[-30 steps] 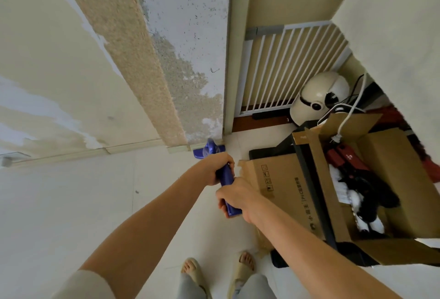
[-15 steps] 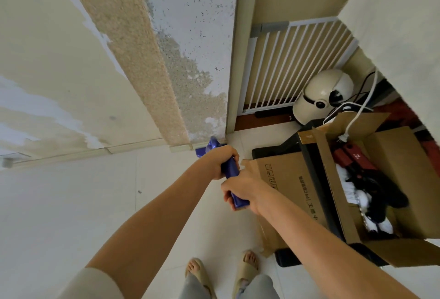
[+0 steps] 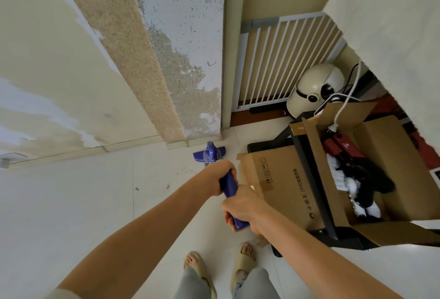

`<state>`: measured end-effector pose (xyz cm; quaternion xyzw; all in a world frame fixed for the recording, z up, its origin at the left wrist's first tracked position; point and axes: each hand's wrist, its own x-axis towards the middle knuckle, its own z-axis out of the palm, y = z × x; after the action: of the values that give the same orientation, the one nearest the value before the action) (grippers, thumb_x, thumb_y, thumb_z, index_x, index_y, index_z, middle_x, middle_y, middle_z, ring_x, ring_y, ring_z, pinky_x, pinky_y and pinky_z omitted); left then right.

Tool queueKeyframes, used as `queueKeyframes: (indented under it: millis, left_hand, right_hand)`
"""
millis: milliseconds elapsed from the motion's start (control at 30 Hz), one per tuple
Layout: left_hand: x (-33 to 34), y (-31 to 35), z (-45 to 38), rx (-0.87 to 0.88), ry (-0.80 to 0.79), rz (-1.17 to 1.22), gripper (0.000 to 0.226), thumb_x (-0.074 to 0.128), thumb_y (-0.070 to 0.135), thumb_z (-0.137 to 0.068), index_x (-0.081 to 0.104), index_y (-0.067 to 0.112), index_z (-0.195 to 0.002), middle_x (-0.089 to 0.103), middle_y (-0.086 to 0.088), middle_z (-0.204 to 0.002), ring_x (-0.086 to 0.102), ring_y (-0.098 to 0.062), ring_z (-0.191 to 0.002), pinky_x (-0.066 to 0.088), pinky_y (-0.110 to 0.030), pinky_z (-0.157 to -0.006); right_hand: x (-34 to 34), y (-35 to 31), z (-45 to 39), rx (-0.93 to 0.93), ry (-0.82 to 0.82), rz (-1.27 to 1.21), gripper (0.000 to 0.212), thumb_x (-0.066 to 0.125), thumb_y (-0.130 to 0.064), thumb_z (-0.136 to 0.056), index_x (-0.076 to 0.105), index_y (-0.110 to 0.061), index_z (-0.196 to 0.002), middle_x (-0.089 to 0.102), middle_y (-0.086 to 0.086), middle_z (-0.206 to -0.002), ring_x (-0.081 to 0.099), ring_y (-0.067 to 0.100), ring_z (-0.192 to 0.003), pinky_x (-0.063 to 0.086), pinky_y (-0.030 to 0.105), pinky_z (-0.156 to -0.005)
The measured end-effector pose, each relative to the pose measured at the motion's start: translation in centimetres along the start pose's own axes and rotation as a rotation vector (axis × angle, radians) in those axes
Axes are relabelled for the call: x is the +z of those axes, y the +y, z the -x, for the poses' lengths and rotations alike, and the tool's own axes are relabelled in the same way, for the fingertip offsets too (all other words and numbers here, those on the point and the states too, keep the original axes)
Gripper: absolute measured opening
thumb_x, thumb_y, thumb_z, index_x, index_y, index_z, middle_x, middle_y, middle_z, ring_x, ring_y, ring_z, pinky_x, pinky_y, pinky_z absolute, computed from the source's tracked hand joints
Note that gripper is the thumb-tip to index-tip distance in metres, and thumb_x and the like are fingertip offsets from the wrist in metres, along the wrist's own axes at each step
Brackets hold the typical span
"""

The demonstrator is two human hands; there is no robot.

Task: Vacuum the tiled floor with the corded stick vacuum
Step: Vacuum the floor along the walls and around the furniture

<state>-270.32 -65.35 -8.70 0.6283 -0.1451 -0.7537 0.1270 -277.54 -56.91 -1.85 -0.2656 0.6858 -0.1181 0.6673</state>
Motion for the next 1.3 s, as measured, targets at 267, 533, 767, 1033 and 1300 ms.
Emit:
queueKeyframes:
  millis: [267,533,767,1033,1300]
  left_hand:
    - [1.0,2.3,0.6,-0.006,-0.031,0.011,0.010,0.055,0.001,-0.083,0.050,0.007,-0.077,0.051,-0.004,-0.059,0.047,-0.011,-0.054,0.044,-0.024,-0.056]
    - [1.1,2.0,-1.6,0.024,0.052,-0.070,0.010,0.055,0.000,-0.079,0.051,0.006,-0.086,0.051,-0.005,-0.060,0.047,-0.013,-0.053,0.045,-0.025,-0.054]
    - [0.2,2.3,-1.2,0.033,0.066,-0.072,0.009,0.053,-0.001,-0.081,0.052,0.004,-0.089,0.050,-0.006,-0.062,0.046,-0.014,-0.053,0.043,-0.026,-0.053]
    - [0.2,2.5,-1.4,0.030,0.020,-0.009,0.007,0.055,0.001,-0.084,0.051,0.005,-0.088,0.051,-0.005,-0.060,0.047,-0.013,-0.053,0.045,-0.026,-0.054]
    - [0.6,2.7,-1.5,0.064,0.038,0.001,0.009,0.057,0.004,-0.084,0.050,0.007,-0.089,0.051,-0.004,-0.059,0.047,-0.012,-0.053,0.045,-0.024,-0.054]
  right_hand:
    - [-1.7,-2.4,0.8,-0.023,-0.053,-0.079,0.021,0.054,0.006,-0.083,0.052,-0.005,-0.100,0.054,0.009,-0.068,0.051,0.011,-0.052,0.044,0.022,-0.044]
    - [-1.1,-1.3,-2.0,0.001,-0.013,-0.061,0.029,0.053,0.006,-0.083,0.053,-0.003,-0.110,0.055,0.009,-0.068,0.052,0.011,-0.050,0.046,0.021,-0.043]
    - [-0.4,-1.5,-2.3,0.003,-0.003,-0.092,0.031,0.052,0.007,-0.083,0.052,-0.003,-0.113,0.054,0.008,-0.072,0.051,0.010,-0.050,0.045,0.017,-0.040]
    - [-1.1,-1.7,-2.7,-0.039,-0.042,-0.057,0.028,0.054,0.004,-0.083,0.052,-0.005,-0.110,0.055,0.008,-0.070,0.052,0.010,-0.050,0.047,0.021,-0.044]
    - [-1.3,-1.7,-2.9,-0.064,-0.077,-0.079,0.014,0.055,0.004,-0.082,0.053,-0.006,-0.093,0.055,0.008,-0.066,0.051,0.012,-0.052,0.046,0.022,-0.046]
